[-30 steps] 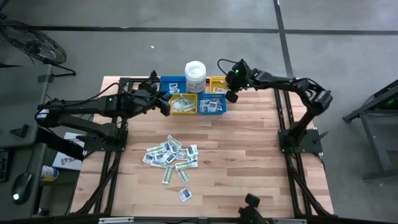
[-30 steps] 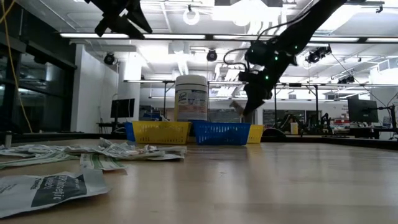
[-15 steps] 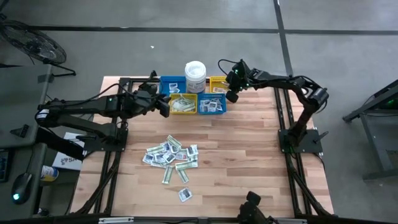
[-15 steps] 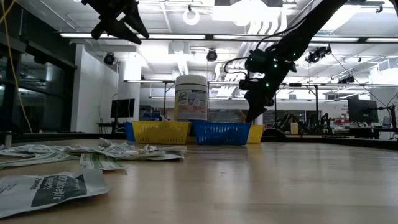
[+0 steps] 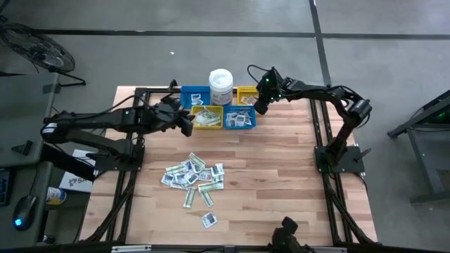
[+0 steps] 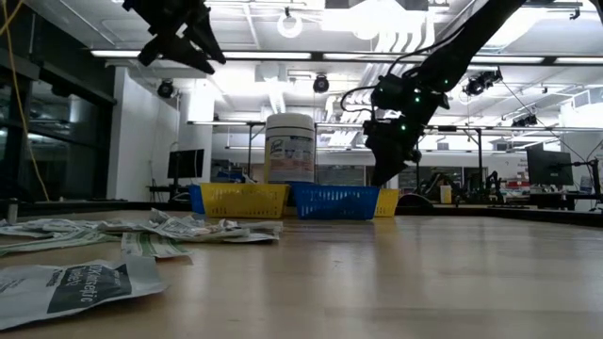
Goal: Pick & Place First Aid Supplies
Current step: Put the green bandage pad into the left yellow bin
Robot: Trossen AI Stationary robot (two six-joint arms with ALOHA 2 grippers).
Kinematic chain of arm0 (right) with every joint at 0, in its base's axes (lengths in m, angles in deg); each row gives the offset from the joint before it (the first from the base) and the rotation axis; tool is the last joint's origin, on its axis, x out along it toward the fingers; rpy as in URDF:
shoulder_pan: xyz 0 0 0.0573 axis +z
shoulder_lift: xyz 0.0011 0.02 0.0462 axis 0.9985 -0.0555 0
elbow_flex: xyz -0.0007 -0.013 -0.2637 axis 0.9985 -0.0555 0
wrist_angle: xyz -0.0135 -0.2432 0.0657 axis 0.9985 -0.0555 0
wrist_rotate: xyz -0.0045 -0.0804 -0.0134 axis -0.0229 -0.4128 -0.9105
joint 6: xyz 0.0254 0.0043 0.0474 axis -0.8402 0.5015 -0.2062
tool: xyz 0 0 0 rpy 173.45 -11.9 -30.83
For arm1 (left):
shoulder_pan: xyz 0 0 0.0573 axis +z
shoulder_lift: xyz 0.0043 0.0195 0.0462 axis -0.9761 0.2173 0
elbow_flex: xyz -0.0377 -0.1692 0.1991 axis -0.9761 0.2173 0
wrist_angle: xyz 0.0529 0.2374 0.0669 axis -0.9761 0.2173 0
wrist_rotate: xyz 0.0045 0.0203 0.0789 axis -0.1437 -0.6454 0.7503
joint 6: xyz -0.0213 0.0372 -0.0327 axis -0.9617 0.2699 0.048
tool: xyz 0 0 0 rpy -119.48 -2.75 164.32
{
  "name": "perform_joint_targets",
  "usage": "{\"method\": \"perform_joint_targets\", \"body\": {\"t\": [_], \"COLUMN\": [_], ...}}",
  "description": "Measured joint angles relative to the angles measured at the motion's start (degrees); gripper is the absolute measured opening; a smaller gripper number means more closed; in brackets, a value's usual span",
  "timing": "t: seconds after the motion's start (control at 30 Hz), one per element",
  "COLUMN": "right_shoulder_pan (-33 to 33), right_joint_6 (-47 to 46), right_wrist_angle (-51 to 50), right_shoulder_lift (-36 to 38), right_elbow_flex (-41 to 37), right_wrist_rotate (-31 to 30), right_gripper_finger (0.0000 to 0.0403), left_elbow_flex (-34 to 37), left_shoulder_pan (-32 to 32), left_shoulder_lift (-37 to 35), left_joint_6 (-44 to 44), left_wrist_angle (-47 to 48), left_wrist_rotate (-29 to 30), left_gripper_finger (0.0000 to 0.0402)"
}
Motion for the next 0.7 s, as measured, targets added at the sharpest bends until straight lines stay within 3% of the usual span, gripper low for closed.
{"method": "perform_joint_targets", "body": {"t": [0.4, 0.7], "right_shoulder_pan": [0.30, 3.66], "right_joint_6": [-3.40, -6.50], "right_wrist_angle": [-1.68, -5.45], "right_shoulder_lift": [8.10, 17.15], "right_elbow_flex": [0.00, 0.00], "right_wrist_rotate": [0.07, 1.37], "right_gripper_finger": [0.0126, 0.0126], "left_elbow_flex": [0.00, 0.00], "left_shoulder_pan": [0.01, 0.04], "left_shoulder_lift": [6.28, 16.22], "left_joint_6": [-3.61, -8.95], "left_wrist_angle": [10.15, 14.58], "left_wrist_rotate": [-9.80, -22.11], "left_gripper_finger": [0.0151, 0.0151]}}
